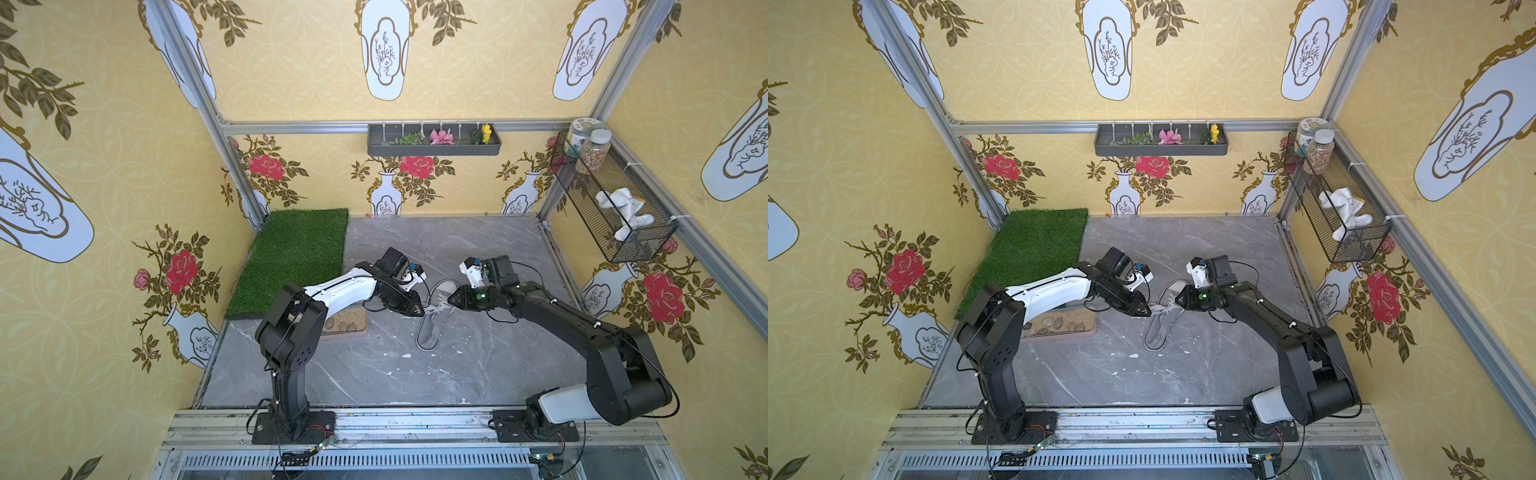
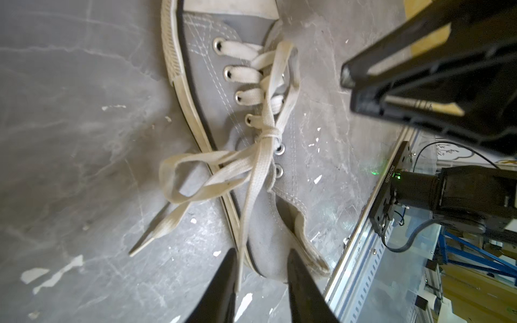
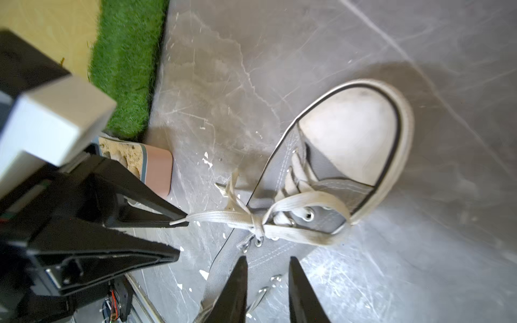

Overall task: Tie the shoes
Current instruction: Tie the shoelace on the shoe.

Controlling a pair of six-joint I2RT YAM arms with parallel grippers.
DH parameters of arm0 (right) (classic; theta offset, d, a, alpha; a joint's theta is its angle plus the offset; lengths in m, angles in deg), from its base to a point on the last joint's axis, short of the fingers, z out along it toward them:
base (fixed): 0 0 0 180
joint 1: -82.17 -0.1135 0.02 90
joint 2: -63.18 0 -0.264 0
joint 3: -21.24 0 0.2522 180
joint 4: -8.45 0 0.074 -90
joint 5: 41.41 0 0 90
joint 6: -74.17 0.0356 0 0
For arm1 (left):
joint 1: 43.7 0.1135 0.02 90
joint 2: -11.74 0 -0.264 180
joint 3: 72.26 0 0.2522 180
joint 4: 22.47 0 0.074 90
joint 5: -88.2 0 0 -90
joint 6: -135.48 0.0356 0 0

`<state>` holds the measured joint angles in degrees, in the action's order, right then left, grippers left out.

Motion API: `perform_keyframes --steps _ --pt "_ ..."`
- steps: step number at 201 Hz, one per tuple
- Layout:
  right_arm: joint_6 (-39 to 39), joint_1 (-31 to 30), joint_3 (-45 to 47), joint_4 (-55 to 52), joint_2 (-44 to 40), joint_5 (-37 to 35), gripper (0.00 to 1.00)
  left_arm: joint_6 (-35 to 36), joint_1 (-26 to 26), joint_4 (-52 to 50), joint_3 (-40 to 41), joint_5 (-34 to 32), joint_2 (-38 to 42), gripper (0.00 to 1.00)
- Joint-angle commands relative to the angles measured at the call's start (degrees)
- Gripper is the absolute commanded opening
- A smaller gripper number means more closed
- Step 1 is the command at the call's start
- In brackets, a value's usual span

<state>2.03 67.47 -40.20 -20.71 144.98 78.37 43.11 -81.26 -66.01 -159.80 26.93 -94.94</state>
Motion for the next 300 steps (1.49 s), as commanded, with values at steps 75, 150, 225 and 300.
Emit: perform_keyframes --steps 75,150,225,300 --pt "1.02 4.34 -0.10 2.27 6.88 0.40 0.34 -6.03 6.06 14.19 8.24 5.56 4.91 0.61" --pt "2.43 2.93 -0.30 5.89 10.99 0.72 0.29 -0.61 6.58 3.96 -2.33 -4.71 -6.79 0.60" --pt "1.66 2.86 -0.46 5.03 11.13 0.20 0.25 5.45 5.22 -2.65 -9.28 -1.84 -13.33 0.60" --pt "1.99 2.66 -0.70 5.71 11.96 0.30 0.24 5.35 4.36 -3.17 -12.38 -0.24 -17.22 0.47"
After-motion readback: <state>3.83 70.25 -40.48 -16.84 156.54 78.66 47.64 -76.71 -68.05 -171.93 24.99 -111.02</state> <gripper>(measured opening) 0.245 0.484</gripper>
